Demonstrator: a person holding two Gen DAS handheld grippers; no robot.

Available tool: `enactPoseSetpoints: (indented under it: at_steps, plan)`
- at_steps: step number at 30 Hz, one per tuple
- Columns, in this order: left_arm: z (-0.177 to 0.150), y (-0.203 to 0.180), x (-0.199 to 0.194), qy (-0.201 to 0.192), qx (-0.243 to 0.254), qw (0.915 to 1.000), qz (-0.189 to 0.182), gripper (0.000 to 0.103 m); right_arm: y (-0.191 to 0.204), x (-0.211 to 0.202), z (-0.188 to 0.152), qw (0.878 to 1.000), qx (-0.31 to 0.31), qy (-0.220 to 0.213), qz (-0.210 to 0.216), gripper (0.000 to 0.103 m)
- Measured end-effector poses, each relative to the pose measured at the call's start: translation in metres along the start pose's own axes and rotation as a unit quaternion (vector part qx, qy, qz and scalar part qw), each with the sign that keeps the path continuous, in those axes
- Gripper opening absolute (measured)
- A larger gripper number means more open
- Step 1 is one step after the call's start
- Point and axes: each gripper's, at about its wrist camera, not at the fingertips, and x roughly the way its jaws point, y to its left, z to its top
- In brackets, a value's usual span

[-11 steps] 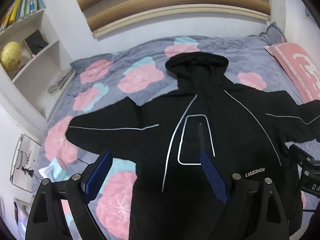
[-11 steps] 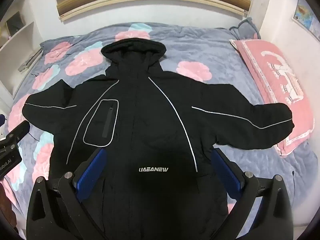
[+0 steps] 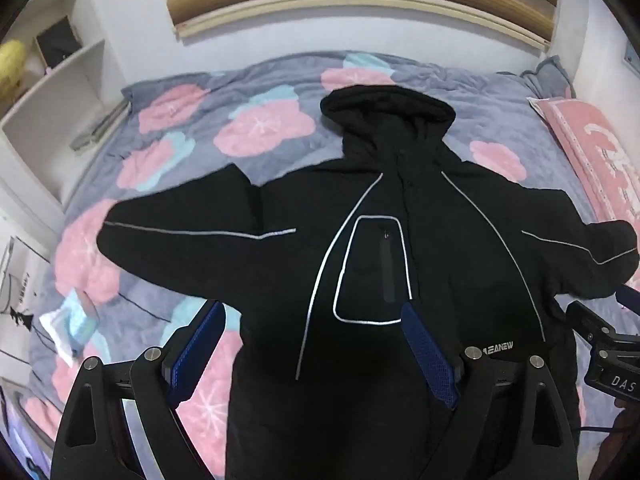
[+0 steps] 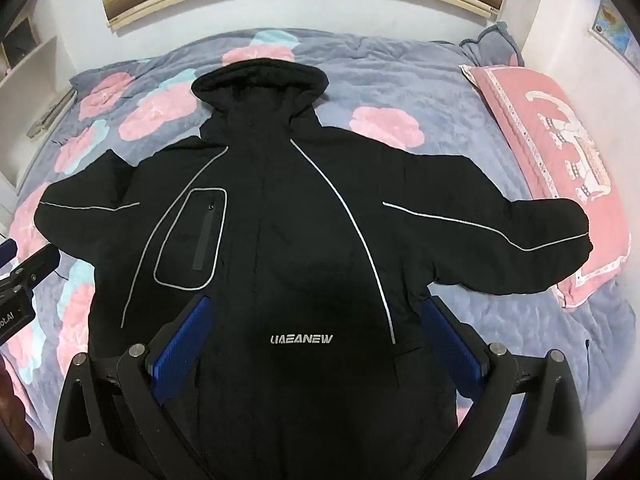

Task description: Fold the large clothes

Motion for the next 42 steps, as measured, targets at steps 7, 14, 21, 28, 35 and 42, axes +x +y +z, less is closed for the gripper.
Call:
enactPoseSetpoints:
  at_steps: [7, 14, 21, 28, 35, 42]
  plan:
    - [0.005, 0.004, 0.005, 0.006, -0.009, 0.9999, -0.009, 0.090, 0.006, 0.008, 0.004, 1.000, -0.010, 0.011, 0.000, 0.103]
    - [0.007, 0.011, 0.009, 0.004, -0.025, 0.9996, -0.011, 0.090, 0.012, 0.012, 0.004, 1.000, -0.018, 0.015, -0.001, 0.103]
    - [0.004, 0.021, 0.013, 0.006, -0.041, 0.9990, -0.019, 0.090, 0.013, 0.018, 0.005, 0.999, -0.018, 0.028, 0.003, 0.103]
    - [0.003, 0.016, 0.005, -0.025, -0.022, 0.9993, -0.015, 0.090, 0.010, 0.020, 0.000, 0.999, -0.011, 0.034, 0.008, 0.103]
    - [0.003, 0.023, 0.005, -0.027, -0.043, 0.9983, -0.029, 0.090, 0.009, 0.019, -0.002, 0.999, -0.008, 0.036, 0.009, 0.103]
    - [-0.001, 0.040, 0.006, -0.024, -0.070, 0.9963, -0.043, 0.090, 0.012, 0.021, -0.005, 0.999, -0.008, 0.042, 0.013, 0.103]
